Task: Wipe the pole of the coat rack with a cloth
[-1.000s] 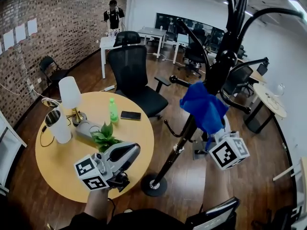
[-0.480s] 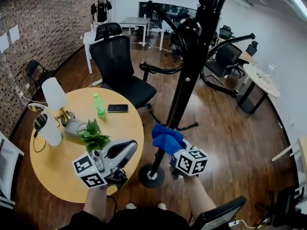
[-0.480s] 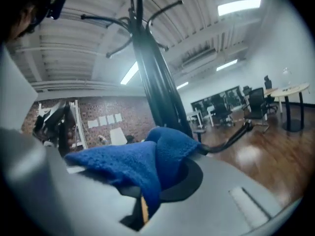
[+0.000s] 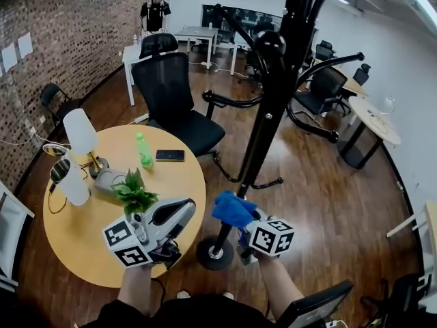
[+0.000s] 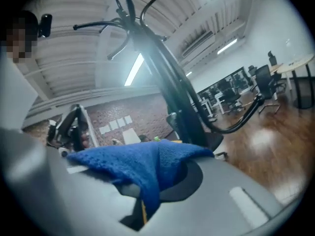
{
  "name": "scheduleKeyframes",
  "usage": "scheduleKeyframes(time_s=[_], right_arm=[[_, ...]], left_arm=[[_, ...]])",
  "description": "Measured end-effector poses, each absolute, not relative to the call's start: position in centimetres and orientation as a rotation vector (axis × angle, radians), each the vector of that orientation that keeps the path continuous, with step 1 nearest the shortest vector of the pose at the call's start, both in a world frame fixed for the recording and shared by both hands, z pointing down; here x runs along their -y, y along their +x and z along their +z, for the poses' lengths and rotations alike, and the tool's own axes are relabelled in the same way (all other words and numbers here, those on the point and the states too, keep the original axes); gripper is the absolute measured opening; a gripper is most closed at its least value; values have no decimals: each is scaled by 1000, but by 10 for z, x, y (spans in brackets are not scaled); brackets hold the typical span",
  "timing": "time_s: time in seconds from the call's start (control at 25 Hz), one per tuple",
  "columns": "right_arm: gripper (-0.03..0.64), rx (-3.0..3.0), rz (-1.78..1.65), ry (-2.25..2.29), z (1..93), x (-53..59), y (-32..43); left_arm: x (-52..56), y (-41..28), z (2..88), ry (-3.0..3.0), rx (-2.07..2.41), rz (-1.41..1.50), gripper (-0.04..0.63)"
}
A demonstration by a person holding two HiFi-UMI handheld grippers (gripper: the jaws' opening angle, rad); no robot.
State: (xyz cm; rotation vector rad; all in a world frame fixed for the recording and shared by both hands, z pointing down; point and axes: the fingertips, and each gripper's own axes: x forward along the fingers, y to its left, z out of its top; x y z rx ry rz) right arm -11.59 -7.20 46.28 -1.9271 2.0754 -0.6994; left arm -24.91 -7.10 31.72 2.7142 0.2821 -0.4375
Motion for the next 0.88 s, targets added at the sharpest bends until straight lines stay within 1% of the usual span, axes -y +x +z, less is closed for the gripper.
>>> scheduleKeyframes(time_s=[0.08,0.16,0.4,0.48,0.6,0.72,0.88], right_arm=[[25,-1989,-607,-2057,453,72,-89],[25,-1963,-489,-2075,419,73,-76],[25,-1950,27,-1930,233,73,-74],[25,-1942,150,-1912,184,75,-76],[25,-1980,267,-1845,133,80,-103],[25,-2005,493,-1797,84,65,-141],[25,-2113,683,-1615,49,37,-202]], left_arm=[[73,-254,318,2718,-265,-442,2],[76,-259,318,2724,-247,-448,2],[83,-273,306,2748,-220,-514,2],[85,-278,301,2755,-214,-537,2],[88,-284,298,2762,-210,-561,2],[92,-291,297,2776,-209,-590,2],[100,-299,292,2795,-183,-624,2]])
